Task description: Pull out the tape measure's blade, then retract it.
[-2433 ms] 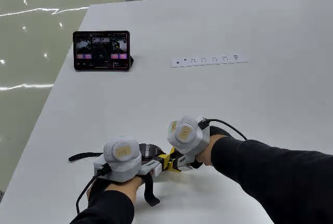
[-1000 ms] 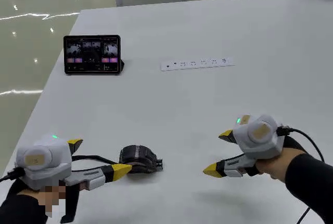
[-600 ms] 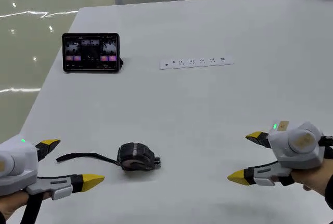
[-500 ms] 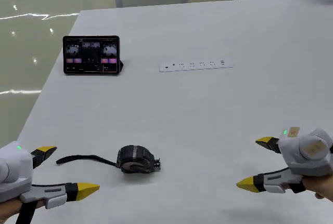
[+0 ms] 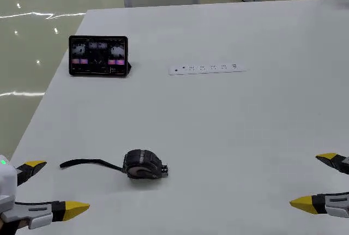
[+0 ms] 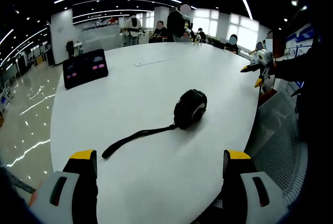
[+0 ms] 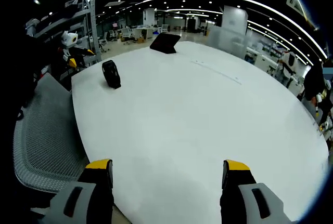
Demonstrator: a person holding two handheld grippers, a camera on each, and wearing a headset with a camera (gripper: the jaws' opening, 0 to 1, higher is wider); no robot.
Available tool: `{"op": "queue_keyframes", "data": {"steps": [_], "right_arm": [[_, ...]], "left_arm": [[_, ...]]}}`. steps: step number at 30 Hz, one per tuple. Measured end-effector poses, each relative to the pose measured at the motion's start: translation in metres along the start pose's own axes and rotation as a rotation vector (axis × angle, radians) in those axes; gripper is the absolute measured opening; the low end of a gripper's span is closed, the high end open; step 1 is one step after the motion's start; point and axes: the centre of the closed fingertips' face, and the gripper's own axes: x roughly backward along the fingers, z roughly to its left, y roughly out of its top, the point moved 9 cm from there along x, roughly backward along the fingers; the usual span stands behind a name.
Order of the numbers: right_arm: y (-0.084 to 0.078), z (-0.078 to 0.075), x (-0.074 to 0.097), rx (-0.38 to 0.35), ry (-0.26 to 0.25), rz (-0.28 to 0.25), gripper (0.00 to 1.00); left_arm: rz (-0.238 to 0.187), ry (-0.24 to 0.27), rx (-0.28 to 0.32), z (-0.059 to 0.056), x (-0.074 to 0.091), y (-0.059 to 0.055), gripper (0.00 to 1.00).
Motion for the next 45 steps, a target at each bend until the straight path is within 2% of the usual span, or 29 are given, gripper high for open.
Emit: {"op": "queue_keyframes", "data": {"steps": [4,8,10,12,18,19,21,45], "right_arm": [[-0.003,0.002,0.005,-0.008,0.011,-0.001,0.93],[-0.004,0.003,0.013,-0.016,0.027,-0.043,0.99],[-0.004,0.003,0.017,-0.031,0.034,-0.053,0.99],[-0.003,0.003,0.020,-0.019,0.037,-0.066,0.99],[-0.004,0.001,0.023,-0.013,0.027,-0.060,0.99],[-0.004,0.001,0.023,-0.016,0.026,-0.060,0.99],[-0.004,0.002,0.023,-0.016,0.024,-0.056,0.99],[-0.007,0.004,0.023,-0.020,0.031,-0.048,0.99]], "left_arm": [[0.015,-0.009,-0.023,0.003,0.001,-0.001,0.99],[0.023,-0.026,-0.030,0.002,0.002,-0.001,0.99],[0.035,-0.026,-0.043,0.002,0.003,-0.002,0.99],[0.035,-0.028,-0.031,0.005,0.005,-0.002,0.99],[0.039,-0.013,-0.043,0.006,0.006,-0.002,0.98],[0.049,-0.028,-0.030,0.005,0.007,-0.002,0.96],[0.045,-0.022,-0.041,0.006,0.006,-0.001,0.97],[0.033,-0.024,-0.013,0.012,0.011,0.006,0.99]]}}
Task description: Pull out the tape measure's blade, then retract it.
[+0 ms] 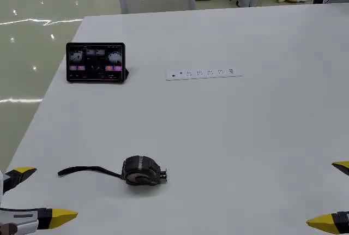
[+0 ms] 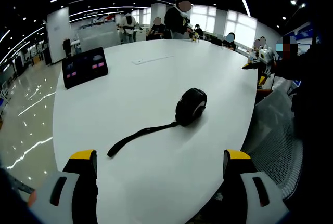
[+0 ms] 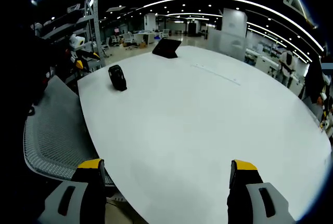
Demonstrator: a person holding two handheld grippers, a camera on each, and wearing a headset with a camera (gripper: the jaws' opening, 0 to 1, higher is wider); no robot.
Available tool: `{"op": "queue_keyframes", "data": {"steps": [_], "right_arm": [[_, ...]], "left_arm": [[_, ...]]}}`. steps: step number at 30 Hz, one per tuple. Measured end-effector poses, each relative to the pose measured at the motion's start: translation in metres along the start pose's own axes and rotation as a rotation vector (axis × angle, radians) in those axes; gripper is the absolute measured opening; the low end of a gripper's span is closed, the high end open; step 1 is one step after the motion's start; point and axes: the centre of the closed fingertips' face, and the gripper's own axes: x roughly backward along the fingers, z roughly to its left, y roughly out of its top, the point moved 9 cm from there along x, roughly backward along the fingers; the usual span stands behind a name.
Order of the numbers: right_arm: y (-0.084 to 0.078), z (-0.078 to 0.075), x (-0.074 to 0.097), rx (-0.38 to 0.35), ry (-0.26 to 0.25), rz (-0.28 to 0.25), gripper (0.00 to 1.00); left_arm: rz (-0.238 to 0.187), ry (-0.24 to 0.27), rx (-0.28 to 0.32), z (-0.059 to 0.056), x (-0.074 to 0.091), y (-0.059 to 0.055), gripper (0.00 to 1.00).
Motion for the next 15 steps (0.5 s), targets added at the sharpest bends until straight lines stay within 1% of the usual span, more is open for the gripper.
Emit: {"op": "queue_keyframes", "data": {"steps": [1,3,5,10,15], "right_arm": [[0.0001,0.0002,-0.0003,0.001,0.001,0.000,0.99],[0.0001,0.0002,-0.0005,0.003,0.000,-0.001,0.99],[-0.0003,0.0007,-0.0004,0.003,0.002,0.001,0.99],[-0.0023,0.0009,0.0022,0.001,-0.002,-0.001,0.99],[-0.0037,0.0002,0.0027,0.004,-0.002,-0.001,0.99]], "left_arm": [[0.003,-0.017,0.017,-0.0015,0.0001,0.0003,0.99],[-0.002,-0.001,-0.004,-0.0004,-0.0005,0.0007,0.99],[0.002,-0.011,0.008,-0.0009,-0.0009,0.0006,0.99],[0.001,-0.007,0.008,-0.0008,-0.0017,0.0013,0.99],[-0.004,-0.002,0.003,-0.0013,-0.0021,0.0047,0.99]]}}
